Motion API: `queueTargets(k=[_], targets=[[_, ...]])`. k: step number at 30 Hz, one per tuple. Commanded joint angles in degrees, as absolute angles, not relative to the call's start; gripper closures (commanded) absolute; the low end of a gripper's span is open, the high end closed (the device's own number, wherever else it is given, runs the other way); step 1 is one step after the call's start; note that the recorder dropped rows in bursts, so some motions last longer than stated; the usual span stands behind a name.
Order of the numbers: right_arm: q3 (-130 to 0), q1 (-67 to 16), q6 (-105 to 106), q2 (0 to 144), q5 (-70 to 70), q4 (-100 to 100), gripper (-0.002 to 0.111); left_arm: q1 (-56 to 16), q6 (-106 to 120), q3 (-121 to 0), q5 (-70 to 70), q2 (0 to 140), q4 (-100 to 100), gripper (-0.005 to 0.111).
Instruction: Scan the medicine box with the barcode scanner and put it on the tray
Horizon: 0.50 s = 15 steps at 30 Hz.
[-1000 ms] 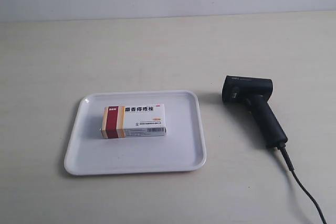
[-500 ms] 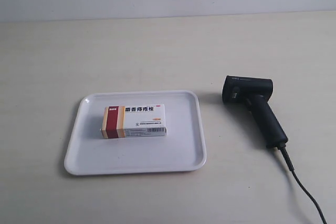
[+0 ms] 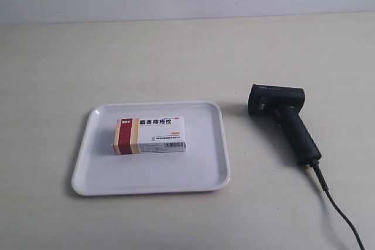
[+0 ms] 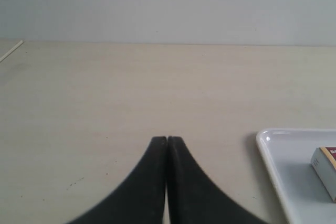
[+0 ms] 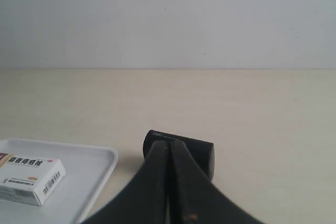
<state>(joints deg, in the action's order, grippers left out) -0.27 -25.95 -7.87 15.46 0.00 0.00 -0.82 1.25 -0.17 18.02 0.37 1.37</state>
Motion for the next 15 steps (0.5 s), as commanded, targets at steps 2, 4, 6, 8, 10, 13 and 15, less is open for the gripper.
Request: queueTargets(k=[2, 4, 6, 8, 10, 13, 15], targets=[[0.0, -25.6, -7.1, 13.9, -1.0, 0.0, 0.108, -1.1, 1.1, 0.0, 17.8, 0.0, 1.3, 0.104], [0.0, -23.2, -7.1, 11.9, -1.0, 0.0, 0.108, -1.1, 1.1, 0.0, 17.8, 0.0, 1.3, 0.104], [0.0, -18.2, -7.9, 8.3, -0.9, 0.0, 0.108, -1.1, 1.1, 0.0, 17.8, 0.0, 1.3, 0.104], [0.0, -13.5, -8.1, 5.0, 0.9, 0.0, 0.108, -1.1, 1.1, 0.0, 17.8, 0.0, 1.3, 0.104], [0.0, -10.9, -8.1, 2.2, 2.4, 0.0, 0.108, -1.1, 1.1, 0.0, 17.8, 0.0, 1.3, 0.104], [0.0, -9.7, -7.9, 0.0, 5.5, 0.0, 0.108, -1.1, 1.1, 0.0, 17.8, 0.0, 1.3, 0.104], [0.0, -9.7, -7.9, 0.0, 6.3, 0.0, 0.108, -1.1, 1.1, 0.0, 17.8, 0.0, 1.3, 0.104]])
